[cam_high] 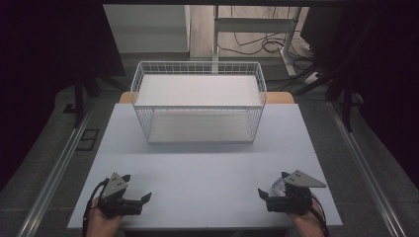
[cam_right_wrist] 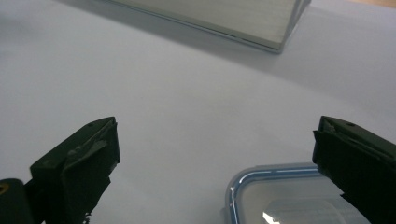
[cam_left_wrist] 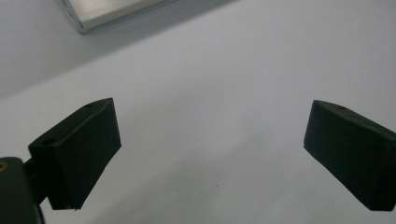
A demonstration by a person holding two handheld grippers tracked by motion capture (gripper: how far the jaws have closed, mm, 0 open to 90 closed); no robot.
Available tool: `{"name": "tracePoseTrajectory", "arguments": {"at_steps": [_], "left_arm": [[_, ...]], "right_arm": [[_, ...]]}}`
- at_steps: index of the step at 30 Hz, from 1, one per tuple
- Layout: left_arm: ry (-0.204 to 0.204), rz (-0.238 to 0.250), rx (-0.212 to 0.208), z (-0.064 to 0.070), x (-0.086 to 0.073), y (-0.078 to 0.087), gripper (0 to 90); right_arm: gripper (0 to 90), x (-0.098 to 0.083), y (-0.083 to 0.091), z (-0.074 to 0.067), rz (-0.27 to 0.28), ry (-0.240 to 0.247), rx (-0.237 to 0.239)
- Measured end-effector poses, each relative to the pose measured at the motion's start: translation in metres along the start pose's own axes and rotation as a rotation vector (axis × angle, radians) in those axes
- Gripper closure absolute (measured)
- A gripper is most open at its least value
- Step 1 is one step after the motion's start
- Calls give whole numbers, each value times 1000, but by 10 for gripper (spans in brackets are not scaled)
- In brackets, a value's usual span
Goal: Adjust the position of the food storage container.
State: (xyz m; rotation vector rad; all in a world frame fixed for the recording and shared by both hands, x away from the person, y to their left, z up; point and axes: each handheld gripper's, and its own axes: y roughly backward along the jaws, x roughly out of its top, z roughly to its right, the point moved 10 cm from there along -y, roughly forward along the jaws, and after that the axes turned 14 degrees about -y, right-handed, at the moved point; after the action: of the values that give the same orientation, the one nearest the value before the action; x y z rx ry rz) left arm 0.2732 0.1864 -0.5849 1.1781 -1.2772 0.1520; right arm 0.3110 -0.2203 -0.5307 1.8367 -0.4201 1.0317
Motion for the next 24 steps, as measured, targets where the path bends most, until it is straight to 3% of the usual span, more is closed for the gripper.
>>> {"name": "tracePoseTrajectory", "arguments": {"at_steps": [1, 4, 7, 9, 14, 16, 18, 21, 24], "left_arm": [[-6, -2, 1, 1, 0, 1, 26], [-9, 9, -3, 2, 0, 3, 24], [-6, 9, 5, 1, -1, 5, 24], [-3, 11, 6, 1, -2, 5, 24], [-10, 5, 1, 1, -2, 4, 24], [-12, 2, 3, 1, -2, 3, 24], [-11, 5, 5, 1, -2, 4, 23], [-11, 14, 10, 0, -1, 5, 23], [-11, 11, 10, 0, -2, 4, 23]], "right_arm": [[0, -2, -2, 1, -8, 0, -16], [0, -4, 1, 0, -30, -14, 1], [0, -1, 4, 1, -13, -33, 7], [0, 1, 7, 5, 3, -46, -17], [0, -5, 7, 7, -42, -68, 8], [0, -7, 7, 5, -63, -82, 44], [4, -7, 8, 8, -58, -85, 22], [81, -8, 11, 13, -60, -87, -2], [218, -9, 17, 19, -61, -96, -25]]}}
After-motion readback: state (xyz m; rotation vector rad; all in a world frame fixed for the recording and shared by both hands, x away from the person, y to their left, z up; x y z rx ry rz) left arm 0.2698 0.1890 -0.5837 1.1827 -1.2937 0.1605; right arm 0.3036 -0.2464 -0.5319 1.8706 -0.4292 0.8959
